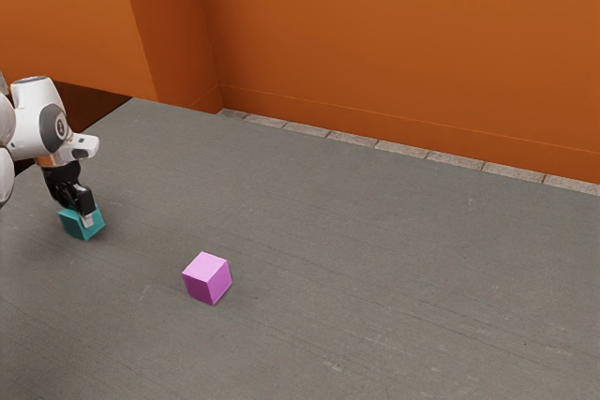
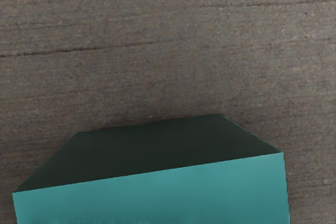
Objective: Pick up the blue block with one arm, and put the blue block on the pink block with one arm
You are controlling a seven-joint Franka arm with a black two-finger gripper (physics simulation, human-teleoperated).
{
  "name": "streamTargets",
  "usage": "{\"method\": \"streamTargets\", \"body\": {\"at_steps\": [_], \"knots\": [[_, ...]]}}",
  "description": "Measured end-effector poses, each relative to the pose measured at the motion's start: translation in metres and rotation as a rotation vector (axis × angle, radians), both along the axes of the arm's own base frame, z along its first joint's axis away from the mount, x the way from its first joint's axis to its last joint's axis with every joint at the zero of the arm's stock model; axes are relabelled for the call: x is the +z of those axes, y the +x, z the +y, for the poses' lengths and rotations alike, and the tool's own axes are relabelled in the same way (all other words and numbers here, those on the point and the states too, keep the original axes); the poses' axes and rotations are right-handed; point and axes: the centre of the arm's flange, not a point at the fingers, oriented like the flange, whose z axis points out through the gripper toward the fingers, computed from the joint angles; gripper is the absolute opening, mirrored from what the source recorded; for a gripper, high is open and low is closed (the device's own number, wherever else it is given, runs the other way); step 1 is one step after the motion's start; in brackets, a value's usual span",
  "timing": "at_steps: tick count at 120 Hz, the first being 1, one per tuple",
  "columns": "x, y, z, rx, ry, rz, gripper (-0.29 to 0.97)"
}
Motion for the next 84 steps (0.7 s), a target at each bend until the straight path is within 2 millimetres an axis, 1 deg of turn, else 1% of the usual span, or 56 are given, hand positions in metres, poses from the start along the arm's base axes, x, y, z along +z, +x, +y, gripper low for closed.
{"method": "streamTargets", "body": {"at_steps": [36,49,63,76,84], "knots": [[-0.002,-0.001,0.0,0.008,0.002,0.003,0.36],[0.001,-0.001,0.0,0.011,0.005,0.001,0.35],[0.01,-0.001,-0.001,0.013,0.008,-0.009,0.34],[0.031,-0.011,-0.005,0.022,0.002,-0.026,0.33],[0.044,-0.017,-0.016,0.017,-0.011,-0.038,0.34]]}}
